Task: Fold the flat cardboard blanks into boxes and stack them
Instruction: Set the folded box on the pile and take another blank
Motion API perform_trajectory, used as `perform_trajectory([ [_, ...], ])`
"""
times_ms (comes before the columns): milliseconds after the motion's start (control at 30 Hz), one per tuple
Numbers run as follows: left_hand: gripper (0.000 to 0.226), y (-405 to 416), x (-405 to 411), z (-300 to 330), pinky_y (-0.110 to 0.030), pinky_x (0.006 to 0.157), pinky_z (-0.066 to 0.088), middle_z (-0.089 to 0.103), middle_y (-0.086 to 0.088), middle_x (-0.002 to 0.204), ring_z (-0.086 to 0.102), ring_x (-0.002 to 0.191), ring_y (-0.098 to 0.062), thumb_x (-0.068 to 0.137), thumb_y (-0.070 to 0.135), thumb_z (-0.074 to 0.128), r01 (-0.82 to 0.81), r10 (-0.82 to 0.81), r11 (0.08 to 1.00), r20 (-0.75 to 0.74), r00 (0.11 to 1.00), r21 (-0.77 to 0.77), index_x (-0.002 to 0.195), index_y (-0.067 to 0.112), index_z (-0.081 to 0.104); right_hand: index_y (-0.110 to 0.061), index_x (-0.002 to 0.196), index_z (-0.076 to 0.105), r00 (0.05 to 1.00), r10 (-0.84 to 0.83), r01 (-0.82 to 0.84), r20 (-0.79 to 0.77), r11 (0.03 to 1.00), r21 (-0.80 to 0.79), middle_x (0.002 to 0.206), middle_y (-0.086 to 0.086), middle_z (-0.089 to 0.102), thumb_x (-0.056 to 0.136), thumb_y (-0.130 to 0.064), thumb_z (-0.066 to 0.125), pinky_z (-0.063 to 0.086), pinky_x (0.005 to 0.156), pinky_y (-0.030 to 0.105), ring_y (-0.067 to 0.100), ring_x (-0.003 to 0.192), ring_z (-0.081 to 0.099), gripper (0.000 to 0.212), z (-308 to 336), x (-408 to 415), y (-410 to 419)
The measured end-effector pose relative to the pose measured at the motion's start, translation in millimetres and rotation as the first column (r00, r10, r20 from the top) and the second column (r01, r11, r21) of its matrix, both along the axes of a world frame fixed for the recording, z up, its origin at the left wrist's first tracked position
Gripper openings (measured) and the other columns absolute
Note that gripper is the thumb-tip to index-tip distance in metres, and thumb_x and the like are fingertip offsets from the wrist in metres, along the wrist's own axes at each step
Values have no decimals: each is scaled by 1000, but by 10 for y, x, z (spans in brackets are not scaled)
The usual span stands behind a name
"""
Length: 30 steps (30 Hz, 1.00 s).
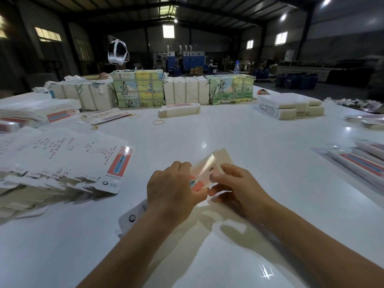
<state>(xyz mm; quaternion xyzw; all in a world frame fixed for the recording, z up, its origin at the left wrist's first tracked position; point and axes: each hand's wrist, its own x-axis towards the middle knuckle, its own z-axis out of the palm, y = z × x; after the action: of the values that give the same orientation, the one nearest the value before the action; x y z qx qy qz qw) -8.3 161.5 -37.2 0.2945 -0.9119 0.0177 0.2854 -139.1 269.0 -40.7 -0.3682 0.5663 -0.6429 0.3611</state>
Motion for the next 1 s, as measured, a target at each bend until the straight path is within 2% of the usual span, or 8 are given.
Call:
perform_trajectory([
  [200, 69, -71, 44, 29, -28, 78, 52, 59, 11, 114, 60, 86, -12, 69, 79, 45, 81, -94, 973, 54, 994, 214, 116, 29, 48, 5, 92, 63, 997, -75, 76, -26, 997, 28, 82, 14, 65, 88, -4, 61, 48, 55, 31, 22, 57, 58, 11, -15, 3, -2],
  [333, 83, -144, 77, 14, -25, 75, 54, 57, 14, 115, 62, 83, -13, 53, 82, 36, 104, -148, 919, 87, 985, 380, 119, 32, 46, -24, 100, 67, 977, -179, 182, -120, 983, 15, 88, 7, 69, 91, -14, 61, 52, 58, 30, 18, 60, 63, 15, 5, 18, 13],
  [433, 77, -180, 89, -9, -24, 73, 55, 57, 15, 116, 63, 81, -14, 54, 79, 42, 122, -141, 877, 5, 990, 464, 115, 33, 47, -38, 121, 45, 875, -407, 418, -260, 908, -14, 91, 0, 65, 89, -28, 65, 51, 53, 19, 11, 61, 65, 39, -24, 0, 6],
  [567, 77, -177, 82, -18, -24, 73, 55, 57, 14, 117, 63, 83, -14, 54, 78, 44, 116, -114, 869, -33, 993, 481, 115, 32, 47, -33, 94, 66, 798, -520, 499, -305, 854, -151, 91, -1, 63, 88, -25, 65, 47, 52, 15, 8, 66, 62, 10, -15, 21, 17],
  [633, 78, -156, 66, -22, -21, 70, 52, 57, 13, 117, 62, 82, -14, 54, 78, 43, 120, -119, 874, -32, 992, 471, 116, 31, 47, -44, 82, 65, 798, -491, 460, -349, 871, -173, 91, -4, 59, 91, -25, 62, 49, 57, 16, 9, 71, 61, 21, -42, 49, 2],
  [867, 76, -137, 43, -63, -15, 66, 48, 58, 15, 116, 62, 80, -13, 56, 81, 40, 125, -140, 899, 5, 990, 419, 116, 34, 46, -20, 76, 65, 688, -492, 465, -533, 863, -197, 83, -2, 52, 94, -16, 56, 40, 59, 3, -6, 75, 55, 21, -19, 93, 32],
  [933, 72, -131, 54, -64, -13, 62, 44, 58, 16, 116, 60, 76, -12, 56, 81, 40, 121, -141, 908, 22, 990, 401, 112, 36, 44, -19, 80, 65, 656, -493, 470, -572, 859, -201, 81, -2, 53, 94, -12, 56, 39, 59, 2, -2, 73, 56, 18, -10, 84, 38],
  [1000, 64, -131, 65, -64, -14, 63, 43, 58, 16, 115, 58, 73, -12, 57, 80, 40, 106, -137, 930, 65, 988, 352, 105, 38, 39, -23, 108, 62, 676, -444, 467, -588, 876, -125, 82, -5, 56, 94, -13, 55, 43, 60, 5, 7, 74, 57, 19, -17, 43, 23],
])
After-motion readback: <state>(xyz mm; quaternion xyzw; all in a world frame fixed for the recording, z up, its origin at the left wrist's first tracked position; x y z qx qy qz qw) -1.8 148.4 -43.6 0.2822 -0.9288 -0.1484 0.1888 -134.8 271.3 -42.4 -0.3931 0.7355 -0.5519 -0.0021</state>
